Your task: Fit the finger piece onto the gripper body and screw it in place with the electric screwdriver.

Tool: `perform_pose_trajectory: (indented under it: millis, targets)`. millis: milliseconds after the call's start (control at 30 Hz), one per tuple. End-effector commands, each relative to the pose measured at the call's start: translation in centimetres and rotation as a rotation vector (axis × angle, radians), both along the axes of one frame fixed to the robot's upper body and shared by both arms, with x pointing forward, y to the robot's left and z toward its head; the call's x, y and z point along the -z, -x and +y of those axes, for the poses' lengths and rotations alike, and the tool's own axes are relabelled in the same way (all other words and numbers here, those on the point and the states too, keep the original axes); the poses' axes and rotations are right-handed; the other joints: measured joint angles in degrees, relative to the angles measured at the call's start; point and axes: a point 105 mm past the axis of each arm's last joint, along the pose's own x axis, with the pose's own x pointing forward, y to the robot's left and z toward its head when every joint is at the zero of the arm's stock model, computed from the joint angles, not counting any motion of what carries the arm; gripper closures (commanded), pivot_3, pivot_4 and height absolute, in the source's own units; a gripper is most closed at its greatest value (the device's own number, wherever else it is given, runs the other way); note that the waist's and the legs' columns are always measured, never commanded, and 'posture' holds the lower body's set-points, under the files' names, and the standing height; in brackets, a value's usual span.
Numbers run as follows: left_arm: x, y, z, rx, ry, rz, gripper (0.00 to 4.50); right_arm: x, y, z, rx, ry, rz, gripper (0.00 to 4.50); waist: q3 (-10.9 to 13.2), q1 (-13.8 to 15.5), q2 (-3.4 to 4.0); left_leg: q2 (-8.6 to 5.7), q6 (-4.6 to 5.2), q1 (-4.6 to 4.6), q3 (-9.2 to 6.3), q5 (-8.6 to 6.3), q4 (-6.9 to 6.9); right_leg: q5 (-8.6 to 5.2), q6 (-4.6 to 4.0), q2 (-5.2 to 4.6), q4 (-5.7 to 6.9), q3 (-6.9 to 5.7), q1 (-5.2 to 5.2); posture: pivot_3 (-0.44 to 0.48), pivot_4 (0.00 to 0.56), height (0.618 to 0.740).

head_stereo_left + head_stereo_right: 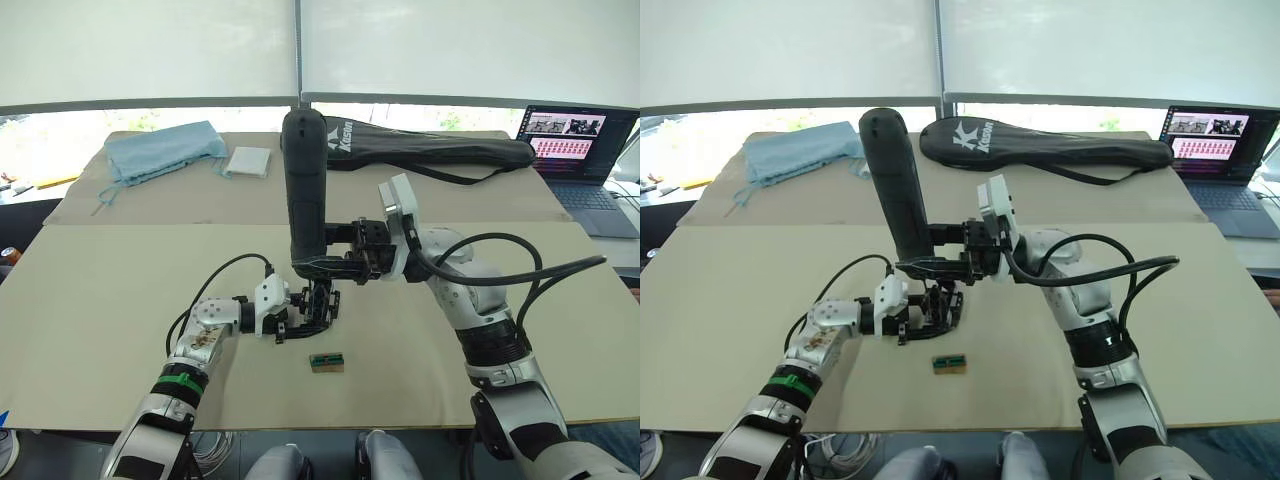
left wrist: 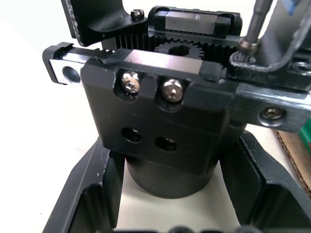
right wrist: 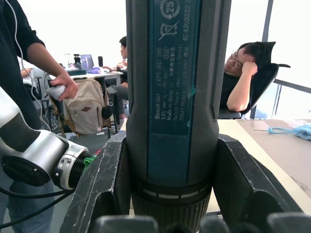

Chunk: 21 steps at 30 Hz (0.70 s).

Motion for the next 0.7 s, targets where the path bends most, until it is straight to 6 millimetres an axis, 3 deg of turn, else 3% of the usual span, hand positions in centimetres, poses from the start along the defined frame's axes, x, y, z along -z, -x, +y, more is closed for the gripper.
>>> perform_pose_trajectory:
  millis: [33,467,700]
  targets:
    - [0.6,0.4,-0.1,0.015,-0.026,0.010,2.19,3.5,-0.4,0.3,0.027,0.120,0.103,2.58,-0.09,-0.07,0.00,0.00,0.00,0.00,0.00,0.00,0.00,0.00,0.00,0.00,0.00,0.00,0.00,0.000,0.150,0.740]
    - [0.9,0.5,0.2,0.013,-0.043,0.012,2.19,2.0,-0.5,0.1,0.018,0.090,0.061,2.58,-0.14,-0.21,-0.01,0.00,0.00,0.00,-0.01,0.00,0.00,0.00,0.00,0.00,0.00,0.01,0.00,0.000,0.150,0.740]
    - [1.3,0.4,0.4,-0.009,-0.059,0.017,2.19,-2.8,0.7,0.3,-0.045,-0.021,-0.041,2.58,-0.14,-0.23,-0.01,0.00,0.00,-0.02,-0.01,0.00,0.00,0.00,0.00,-0.01,-0.01,0.02,-0.03,0.000,0.150,0.740]
